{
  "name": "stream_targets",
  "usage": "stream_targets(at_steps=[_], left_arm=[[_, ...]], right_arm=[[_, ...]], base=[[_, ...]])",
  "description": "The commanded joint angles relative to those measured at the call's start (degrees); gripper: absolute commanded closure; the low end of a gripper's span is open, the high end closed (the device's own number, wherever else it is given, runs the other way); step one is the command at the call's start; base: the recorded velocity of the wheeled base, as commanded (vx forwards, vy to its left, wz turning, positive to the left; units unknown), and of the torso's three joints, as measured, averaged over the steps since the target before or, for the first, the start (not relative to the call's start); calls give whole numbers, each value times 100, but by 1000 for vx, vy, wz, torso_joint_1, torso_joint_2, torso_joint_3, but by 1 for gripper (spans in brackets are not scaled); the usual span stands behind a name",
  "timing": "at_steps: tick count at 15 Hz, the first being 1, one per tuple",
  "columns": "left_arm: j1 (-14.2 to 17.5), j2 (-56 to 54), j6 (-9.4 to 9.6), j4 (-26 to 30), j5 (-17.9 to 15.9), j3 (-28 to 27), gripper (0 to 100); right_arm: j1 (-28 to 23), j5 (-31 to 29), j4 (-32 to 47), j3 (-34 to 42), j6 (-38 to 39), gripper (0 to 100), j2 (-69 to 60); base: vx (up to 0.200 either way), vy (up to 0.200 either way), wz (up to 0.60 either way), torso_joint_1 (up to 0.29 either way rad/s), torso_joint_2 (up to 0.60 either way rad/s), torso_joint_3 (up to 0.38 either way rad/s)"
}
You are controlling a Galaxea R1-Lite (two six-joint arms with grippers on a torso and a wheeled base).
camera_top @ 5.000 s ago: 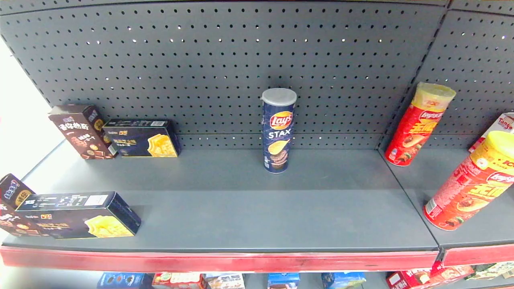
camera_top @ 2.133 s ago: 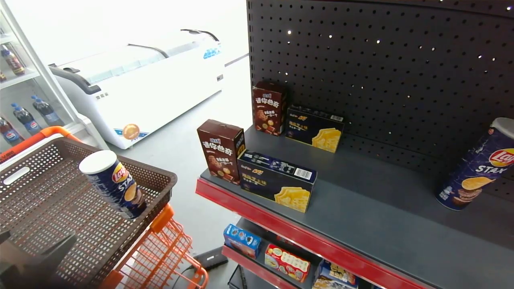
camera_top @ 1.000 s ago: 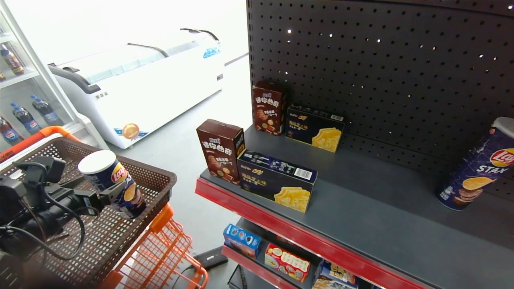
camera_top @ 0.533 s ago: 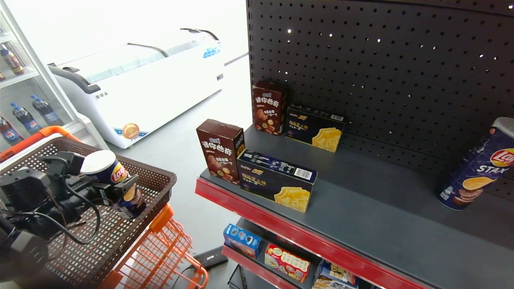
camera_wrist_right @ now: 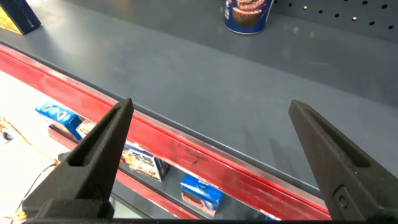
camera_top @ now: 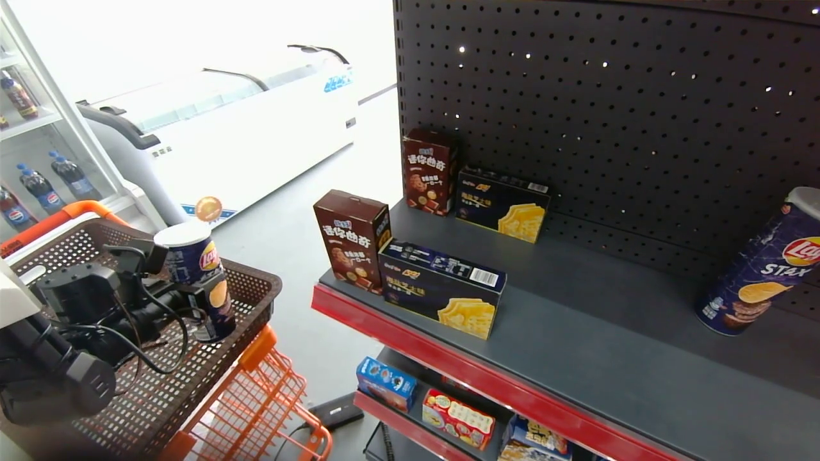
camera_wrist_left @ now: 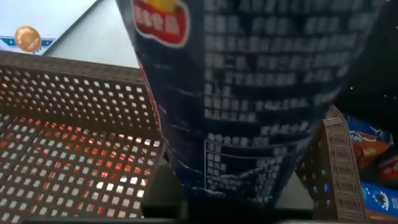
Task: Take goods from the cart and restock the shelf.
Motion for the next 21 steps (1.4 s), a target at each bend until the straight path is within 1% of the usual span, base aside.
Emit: stream_targets(at_steps=[1,3,4,5,6,7,8,9,11,12,13,14,15,16,17,18,19,20,21], left_arm=[[-78,-1,-2,-5,0,-189,100],[-139,-195,-2,-5,35,-418,100],[-139,-195,-2,-5,35,-418,100],[-165,-573,-2,109,52,-593,100],[-280,-871,-2,381,210,-664,100],[-385,-1109,-2,672,492,-716,100],[-535,-1355,-2,1014,905,-769,100],[-702,-1601,-2,1304,1142,-760,100],[-904,-2032,-11,1568,1133,-567,100],[-1018,-2243,-55,1665,1125,-506,100],[-1211,-2418,-55,1656,1133,-550,100],[-1308,-2559,-64,1744,1142,-576,100],[-1440,-2902,-11,2069,1204,-611,100],[-1633,-3201,-2,2605,1265,-629,100],[-1783,-3499,-2,3159,1265,-760,100],[-1870,-3719,-2,3546,1063,-716,100],[-2099,-4009,-82,3704,615,-602,100],[-2284,-4132,-169,3792,114,-620,100],[-2398,-4071,-213,3783,-27,-673,100]], right_arm=[[0,1,0,0,0,0,0],[0,1,0,0,0,0,0],[0,1,0,0,0,0,0],[0,1,0,0,0,0,0],[0,1,0,0,0,0,0],[0,1,0,0,0,0,0],[0,1,0,0,0,0,0],[0,1,0,0,0,0,0],[0,1,0,0,0,0,0],[0,1,0,0,0,0,0],[0,1,0,0,0,0,0],[0,1,0,0,0,0,0],[0,1,0,0,0,0,0],[0,1,0,0,0,0,0],[0,1,0,0,0,0,0],[0,1,0,0,0,0,0],[0,1,0,0,0,0,0],[0,1,0,0,0,0,0],[0,1,0,0,0,0,0]], base=[[0,0,0,0,0,0],[0,0,0,0,0,0],[0,0,0,0,0,0],[0,0,0,0,0,0],[0,0,0,0,0,0],[0,0,0,0,0,0],[0,0,0,0,0,0],[0,0,0,0,0,0],[0,0,0,0,0,0],[0,0,0,0,0,0],[0,0,0,0,0,0],[0,0,0,0,0,0],[0,0,0,0,0,0],[0,0,0,0,0,0],[0,0,0,0,0,0],[0,0,0,0,0,0],[0,0,0,0,0,0],[0,0,0,0,0,0],[0,0,0,0,0,0]])
